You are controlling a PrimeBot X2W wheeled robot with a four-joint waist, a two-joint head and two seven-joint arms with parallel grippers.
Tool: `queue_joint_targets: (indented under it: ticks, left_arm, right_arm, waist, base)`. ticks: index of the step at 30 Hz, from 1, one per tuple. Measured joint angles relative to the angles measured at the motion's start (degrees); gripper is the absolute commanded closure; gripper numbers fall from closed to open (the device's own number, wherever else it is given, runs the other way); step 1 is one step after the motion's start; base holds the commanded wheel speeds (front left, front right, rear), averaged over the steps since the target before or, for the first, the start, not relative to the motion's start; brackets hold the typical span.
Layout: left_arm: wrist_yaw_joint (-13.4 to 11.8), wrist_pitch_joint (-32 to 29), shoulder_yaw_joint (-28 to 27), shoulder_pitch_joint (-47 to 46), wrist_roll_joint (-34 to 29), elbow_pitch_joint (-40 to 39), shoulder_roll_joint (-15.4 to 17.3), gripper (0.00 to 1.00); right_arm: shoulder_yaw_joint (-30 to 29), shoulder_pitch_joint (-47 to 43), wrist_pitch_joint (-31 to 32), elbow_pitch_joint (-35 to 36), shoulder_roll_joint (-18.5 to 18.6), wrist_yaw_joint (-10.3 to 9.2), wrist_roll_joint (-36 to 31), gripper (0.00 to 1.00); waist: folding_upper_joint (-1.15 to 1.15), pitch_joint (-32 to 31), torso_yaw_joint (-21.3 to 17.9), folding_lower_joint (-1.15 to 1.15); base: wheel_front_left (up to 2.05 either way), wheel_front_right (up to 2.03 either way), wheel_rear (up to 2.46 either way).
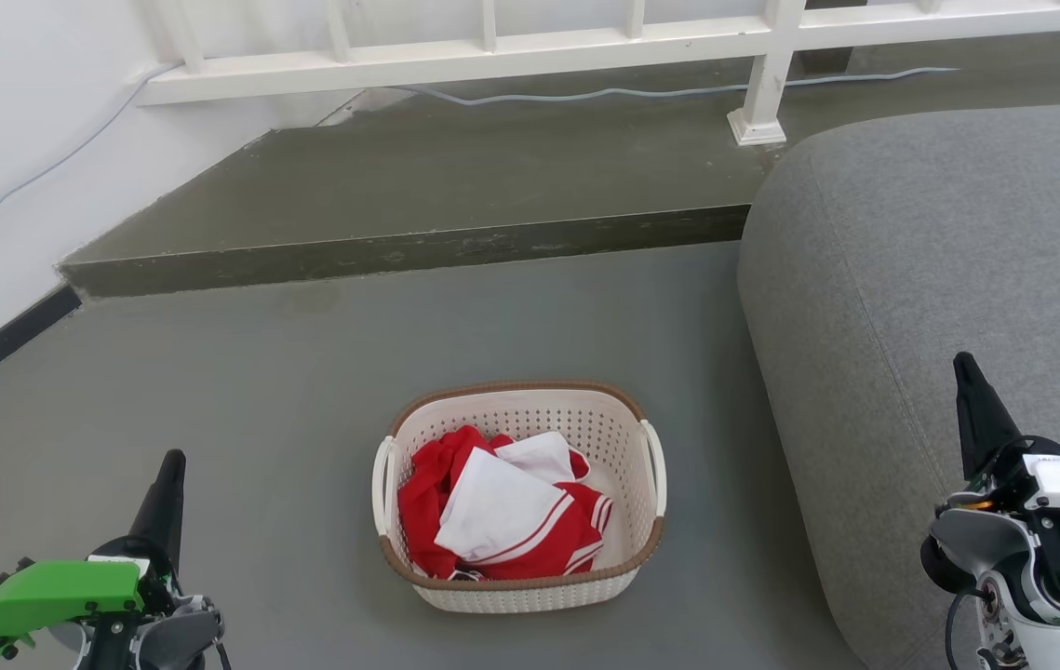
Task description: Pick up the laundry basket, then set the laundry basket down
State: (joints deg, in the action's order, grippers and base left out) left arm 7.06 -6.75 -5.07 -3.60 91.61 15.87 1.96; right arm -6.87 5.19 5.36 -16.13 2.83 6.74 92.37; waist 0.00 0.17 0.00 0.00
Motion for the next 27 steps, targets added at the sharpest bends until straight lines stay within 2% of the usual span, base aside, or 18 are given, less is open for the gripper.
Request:
queue_joint_targets:
  ticks: [27]
  left_arm:
    - [0.0, 0.0, 0.0, 0.0, 0.0, 0.0, 0.0, 1.0]
  right_arm:
    - [0.0, 0.0, 0.0, 0.0, 0.0, 0.0, 0.0, 1.0]
  waist:
    - [0.0, 0.0, 0.0, 0.0]
  base:
    - [0.0, 0.0, 0.0]
